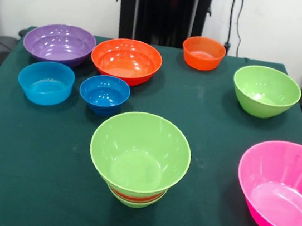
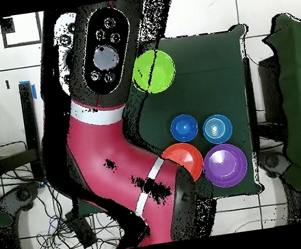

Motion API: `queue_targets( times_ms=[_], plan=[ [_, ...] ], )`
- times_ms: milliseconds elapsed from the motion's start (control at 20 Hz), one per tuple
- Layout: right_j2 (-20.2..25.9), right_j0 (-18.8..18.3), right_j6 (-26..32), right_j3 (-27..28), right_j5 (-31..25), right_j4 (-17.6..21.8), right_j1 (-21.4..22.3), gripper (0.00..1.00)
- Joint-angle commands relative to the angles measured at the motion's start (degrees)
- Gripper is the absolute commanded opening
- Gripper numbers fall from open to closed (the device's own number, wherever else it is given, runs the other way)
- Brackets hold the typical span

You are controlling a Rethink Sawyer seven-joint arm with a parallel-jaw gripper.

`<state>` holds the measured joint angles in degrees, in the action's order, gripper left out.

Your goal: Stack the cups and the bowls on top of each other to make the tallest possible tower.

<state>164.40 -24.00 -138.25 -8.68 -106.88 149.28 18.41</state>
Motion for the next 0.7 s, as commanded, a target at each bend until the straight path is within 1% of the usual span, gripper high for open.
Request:
queue_targets(
  times_ms=[50, 150, 250, 350, 450, 500, 600, 700],
  plan=[
    [-14.6, 2.3, -27.4, 4.0, -12.9, -5.0, 6.7, 1.00],
    [-16.0, 2.5, -29.1, 3.4, -12.8, -6.9, 6.8, 1.00],
    [-18.5, 3.0, -30.2, 2.7, -13.1, -9.6, 6.9, 1.00],
    [-21.9, 3.3, -32.8, 0.7, -13.5, -14.3, 6.4, 1.00],
    [-26.1, 3.1, -36.5, -4.4, -14.8, -20.7, 5.0, 1.00],
    [-28.4, 1.8, -39.7, -10.4, -15.7, -25.5, 3.2, 1.00],
    [-31.1, -1.2, -44.9, -20.9, -17.5, -32.7, 0.3, 1.00],
    [-33.0, -3.5, -48.8, -28.8, -18.5, -38.1, -1.5, 1.00]
  ],
)
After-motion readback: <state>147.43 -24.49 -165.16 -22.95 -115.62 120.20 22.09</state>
